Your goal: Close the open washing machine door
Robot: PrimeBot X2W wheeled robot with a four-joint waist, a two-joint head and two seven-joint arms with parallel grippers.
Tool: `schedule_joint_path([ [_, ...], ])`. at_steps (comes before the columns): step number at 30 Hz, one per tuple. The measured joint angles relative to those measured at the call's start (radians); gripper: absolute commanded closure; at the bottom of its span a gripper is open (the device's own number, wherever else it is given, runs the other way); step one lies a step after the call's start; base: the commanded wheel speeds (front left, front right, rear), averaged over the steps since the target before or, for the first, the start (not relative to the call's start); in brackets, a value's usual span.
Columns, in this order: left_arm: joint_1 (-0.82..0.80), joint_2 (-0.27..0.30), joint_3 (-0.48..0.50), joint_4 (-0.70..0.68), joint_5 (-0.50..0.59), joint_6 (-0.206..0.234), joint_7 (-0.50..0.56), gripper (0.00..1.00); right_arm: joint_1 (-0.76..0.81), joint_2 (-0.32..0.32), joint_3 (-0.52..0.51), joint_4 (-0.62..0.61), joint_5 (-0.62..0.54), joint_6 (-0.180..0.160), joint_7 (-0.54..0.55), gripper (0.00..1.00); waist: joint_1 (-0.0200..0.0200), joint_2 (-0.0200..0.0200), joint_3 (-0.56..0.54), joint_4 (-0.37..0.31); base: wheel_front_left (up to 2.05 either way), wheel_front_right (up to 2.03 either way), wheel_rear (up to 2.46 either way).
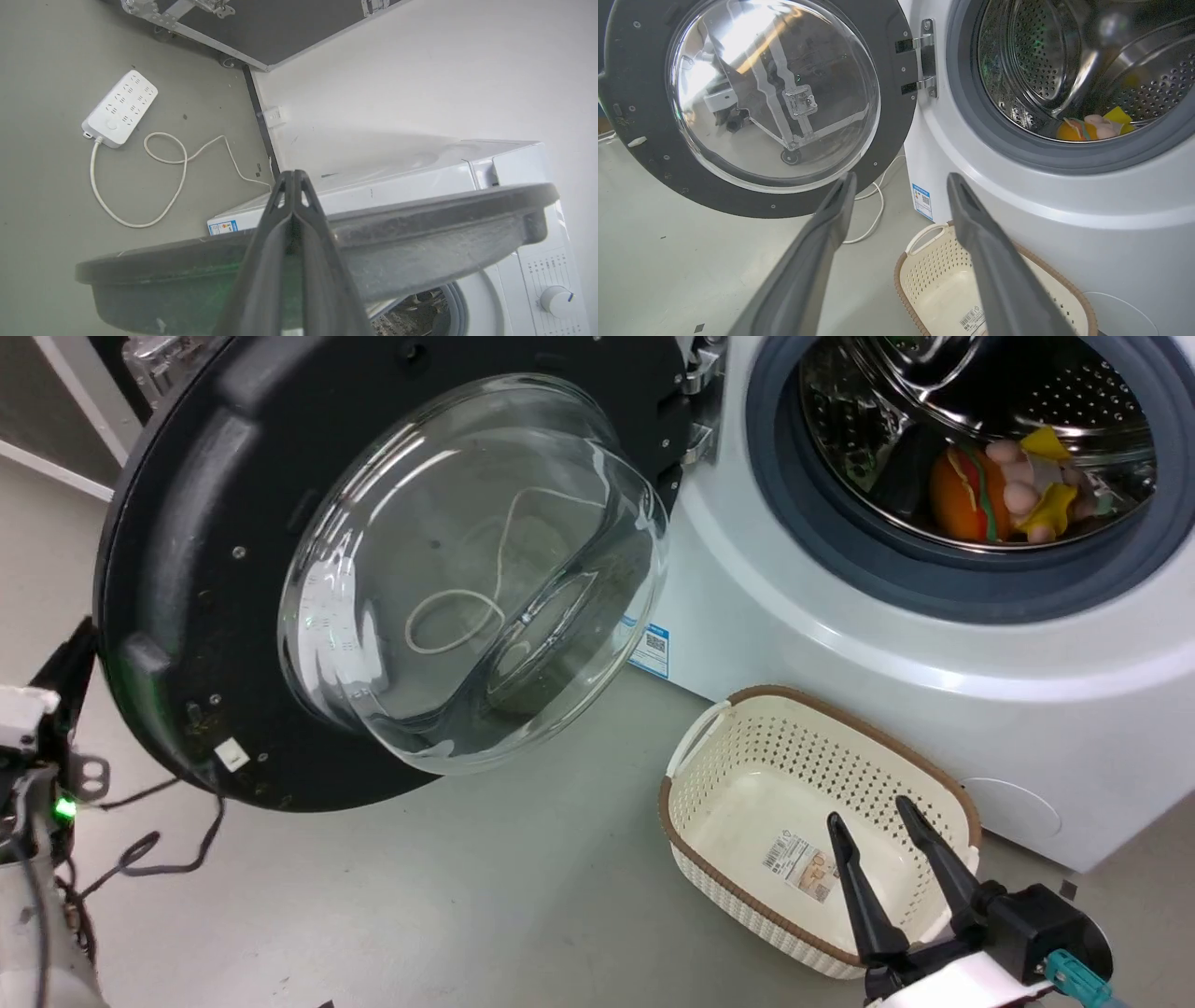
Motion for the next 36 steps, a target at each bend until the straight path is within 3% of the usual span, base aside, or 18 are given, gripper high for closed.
schedule_joint_path([
  [8, 0.028, 0.019, 0.001, -0.016, -0.129, -0.030, 0.246, 1.00, 0.000, 0.000, -0.002, 0.007, 0.003, 0.000, 0.000, 0.00, -0.0001, 0.0000, -0.021, -0.016, 0.00, 0.00, 0.00],
  [12, 0.111, -0.022, -0.013, -0.078, -0.198, -0.037, 0.383, 1.00, 0.005, 0.005, -0.009, 0.013, 0.006, 0.000, 0.000, 0.00, -0.0001, 0.0000, -0.046, -0.017, 0.00, 0.00, 0.00],
  [21, 0.304, -0.143, -0.044, -0.272, -0.317, -0.034, 0.571, 1.00, 0.009, 0.020, -0.074, 0.013, -0.005, 0.000, 0.000, 0.00, -0.0004, 0.0000, -0.107, -0.044, 0.00, 0.00, 0.00],
  [25, 0.398, -0.206, -0.092, -0.342, -0.356, -0.027, 0.601, 1.00, 0.012, 0.021, -0.109, 0.012, -0.022, 0.000, 0.000, 0.00, -0.0003, 0.0000, -0.124, -0.077, 0.00, 0.00, 0.00],
  [29, 0.498, -0.223, -0.165, -0.375, -0.409, -0.029, 0.590, 1.00, 0.013, 0.019, -0.139, 0.008, -0.036, 0.000, 0.000, 0.00, -0.0003, 0.0000, -0.135, -0.126, 0.00, 0.00, 0.00],
  [36, 0.592, -0.224, -0.418, -0.384, -0.605, -0.054, 0.425, 1.00, 0.002, -0.020, -0.168, -0.004, -0.048, 0.000, 0.000, 0.00, -0.0002, 0.0000, -0.134, -0.245, 0.00, 0.00, 0.00],
])
